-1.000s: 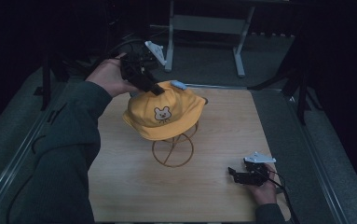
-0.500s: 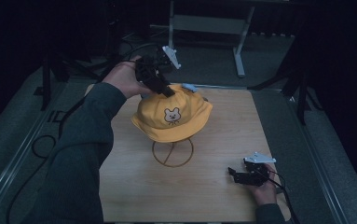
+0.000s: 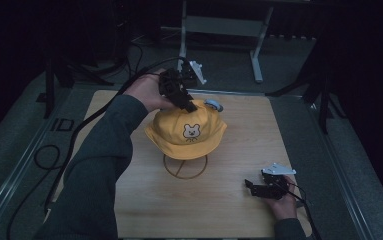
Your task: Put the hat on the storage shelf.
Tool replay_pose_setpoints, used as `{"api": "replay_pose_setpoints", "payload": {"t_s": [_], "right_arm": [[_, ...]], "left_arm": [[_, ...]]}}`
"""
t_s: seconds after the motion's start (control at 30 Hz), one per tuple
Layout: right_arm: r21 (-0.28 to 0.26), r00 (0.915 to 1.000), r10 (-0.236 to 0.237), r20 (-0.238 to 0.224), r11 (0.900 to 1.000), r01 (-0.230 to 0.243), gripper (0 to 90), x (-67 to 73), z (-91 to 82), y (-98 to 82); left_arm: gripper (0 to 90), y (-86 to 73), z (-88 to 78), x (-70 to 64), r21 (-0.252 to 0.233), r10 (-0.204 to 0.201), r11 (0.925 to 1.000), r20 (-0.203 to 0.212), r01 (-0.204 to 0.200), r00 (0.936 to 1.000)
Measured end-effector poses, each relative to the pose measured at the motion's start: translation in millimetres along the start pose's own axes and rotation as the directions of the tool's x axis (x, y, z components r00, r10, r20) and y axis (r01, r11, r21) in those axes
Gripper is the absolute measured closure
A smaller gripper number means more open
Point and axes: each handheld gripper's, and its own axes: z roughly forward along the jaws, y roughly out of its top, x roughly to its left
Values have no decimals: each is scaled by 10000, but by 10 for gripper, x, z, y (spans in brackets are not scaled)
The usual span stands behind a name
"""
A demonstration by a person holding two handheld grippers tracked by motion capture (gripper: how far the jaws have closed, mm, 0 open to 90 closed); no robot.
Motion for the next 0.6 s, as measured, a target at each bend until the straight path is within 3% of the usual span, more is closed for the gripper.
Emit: {"api": "replay_pose_setpoints", "payload": {"t_s": [0.13,0.3,0.4,0.6], "right_arm": [[-17,10000,-12,-2,10000,12,183,-1,1,0],[-17,10000,-27,2,10000,27,183,-1,1,-1],[-16,10000,-20,4,10000,20,183,0,1,-1],[-14,10000,-18,1,10000,18,183,0,0,-1]], "left_arm": [[746,10,64,-18,93,82,9999,96,-83,9999],[736,-14,105,-9,-56,-96,9999,248,98,9996],[686,-24,103,-2,-122,-367,9992,385,372,9986],[538,-20,96,-7,81,-601,9982,119,600,9981]]}}
